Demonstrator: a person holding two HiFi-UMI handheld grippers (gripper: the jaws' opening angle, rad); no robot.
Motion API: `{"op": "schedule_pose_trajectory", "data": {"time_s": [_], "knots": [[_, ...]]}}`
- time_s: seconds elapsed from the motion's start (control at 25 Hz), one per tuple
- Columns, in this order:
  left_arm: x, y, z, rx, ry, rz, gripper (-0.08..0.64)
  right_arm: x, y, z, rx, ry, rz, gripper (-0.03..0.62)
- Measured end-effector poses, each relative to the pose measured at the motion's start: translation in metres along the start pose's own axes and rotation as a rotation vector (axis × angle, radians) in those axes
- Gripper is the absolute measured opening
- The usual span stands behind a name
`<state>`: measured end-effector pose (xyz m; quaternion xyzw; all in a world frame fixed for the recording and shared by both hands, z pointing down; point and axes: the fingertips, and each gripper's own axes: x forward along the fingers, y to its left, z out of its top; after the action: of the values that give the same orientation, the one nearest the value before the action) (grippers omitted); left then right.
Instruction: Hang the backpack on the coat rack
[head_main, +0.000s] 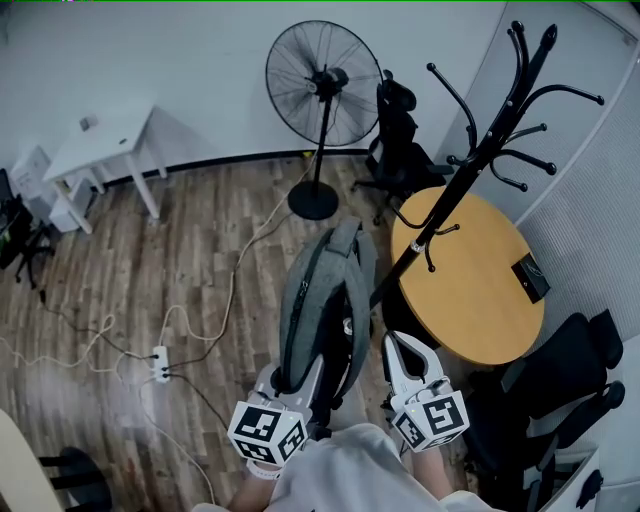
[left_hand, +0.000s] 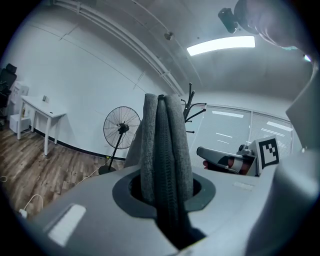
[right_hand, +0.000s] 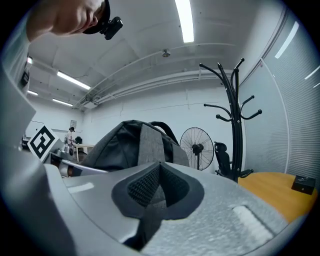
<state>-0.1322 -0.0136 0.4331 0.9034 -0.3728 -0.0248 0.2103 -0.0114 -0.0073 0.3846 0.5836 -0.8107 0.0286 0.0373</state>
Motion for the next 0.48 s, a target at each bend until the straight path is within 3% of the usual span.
{"op": "schedule_pose_trajectory", "data": {"time_s": [0.48], "knots": [[0.076, 0.048, 0.034, 0.033, 0.023, 0.042, 0.103, 0.062, -0.066, -0.017, 0.066, 0.012, -0.028, 0.002]]}}
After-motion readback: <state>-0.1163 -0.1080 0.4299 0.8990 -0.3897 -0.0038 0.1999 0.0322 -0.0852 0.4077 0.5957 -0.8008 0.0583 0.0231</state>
